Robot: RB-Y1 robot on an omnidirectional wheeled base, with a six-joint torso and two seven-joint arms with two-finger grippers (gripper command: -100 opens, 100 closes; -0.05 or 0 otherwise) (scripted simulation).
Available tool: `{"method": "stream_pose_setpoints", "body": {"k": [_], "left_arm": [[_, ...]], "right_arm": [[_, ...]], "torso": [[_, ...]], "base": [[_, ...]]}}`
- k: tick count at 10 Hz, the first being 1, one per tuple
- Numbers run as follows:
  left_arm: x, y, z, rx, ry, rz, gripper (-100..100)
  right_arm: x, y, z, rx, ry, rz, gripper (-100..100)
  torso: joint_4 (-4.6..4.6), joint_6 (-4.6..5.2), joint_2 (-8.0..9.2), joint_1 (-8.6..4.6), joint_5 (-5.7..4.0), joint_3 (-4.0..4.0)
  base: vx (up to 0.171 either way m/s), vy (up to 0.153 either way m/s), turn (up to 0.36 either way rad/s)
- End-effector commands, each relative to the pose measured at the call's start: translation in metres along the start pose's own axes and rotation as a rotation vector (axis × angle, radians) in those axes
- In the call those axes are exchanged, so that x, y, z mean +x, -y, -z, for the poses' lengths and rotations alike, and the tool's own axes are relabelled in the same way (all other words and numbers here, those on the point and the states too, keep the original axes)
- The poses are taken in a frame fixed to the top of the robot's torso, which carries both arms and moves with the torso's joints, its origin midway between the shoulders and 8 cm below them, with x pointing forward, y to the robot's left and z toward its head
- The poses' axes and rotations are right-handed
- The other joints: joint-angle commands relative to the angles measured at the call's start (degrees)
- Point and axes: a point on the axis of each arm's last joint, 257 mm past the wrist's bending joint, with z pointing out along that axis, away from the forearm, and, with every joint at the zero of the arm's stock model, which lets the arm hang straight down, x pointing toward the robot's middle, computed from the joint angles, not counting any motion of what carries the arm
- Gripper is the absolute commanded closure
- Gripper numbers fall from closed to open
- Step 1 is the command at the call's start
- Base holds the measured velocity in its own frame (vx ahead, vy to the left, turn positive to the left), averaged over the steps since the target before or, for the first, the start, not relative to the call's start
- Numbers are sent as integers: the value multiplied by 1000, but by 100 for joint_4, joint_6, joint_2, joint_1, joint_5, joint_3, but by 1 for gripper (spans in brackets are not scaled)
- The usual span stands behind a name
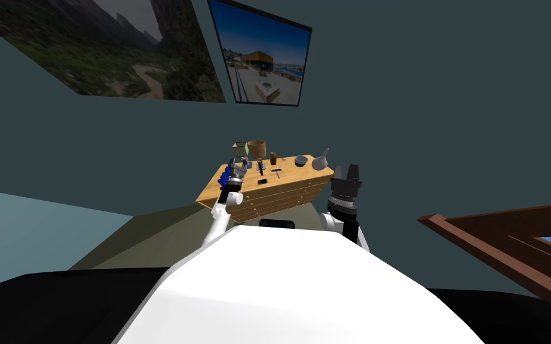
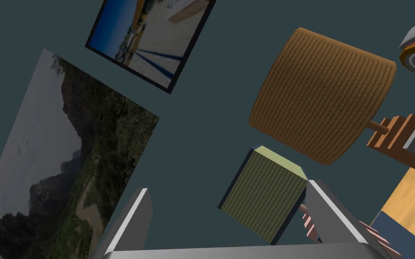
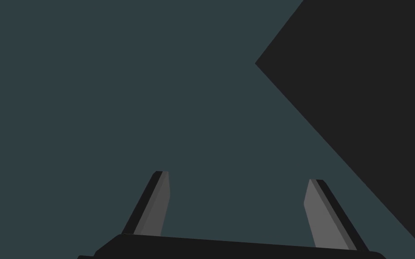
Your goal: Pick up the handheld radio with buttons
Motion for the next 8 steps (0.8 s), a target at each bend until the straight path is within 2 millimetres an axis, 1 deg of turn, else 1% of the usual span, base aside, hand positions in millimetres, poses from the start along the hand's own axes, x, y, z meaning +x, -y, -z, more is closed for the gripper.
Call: {"method": "stream_pose_setpoints", "body": {"k": [1, 4, 8], "left_arm": [[-16, -11, -5, -26, 42, 80, -100], [-51, -34, -7, -67, 130, 229, -100], [-96, -65, 1, -99, 260, 436, -100]], "right_arm": [[0, 0, 0, 0, 0, 0, 0], [0, 0, 0, 0, 0, 0, 0], [0, 0, 0, 0, 0, 0, 0]], "torso": [[0, 0, 0, 0, 0, 0], [0, 0, -4, -13, -3, -2], [-3, 0, -16, -18, -5, -9]], "base": [[14, -106, -32], [31, -128, -24], [66, -140, -20]]}}
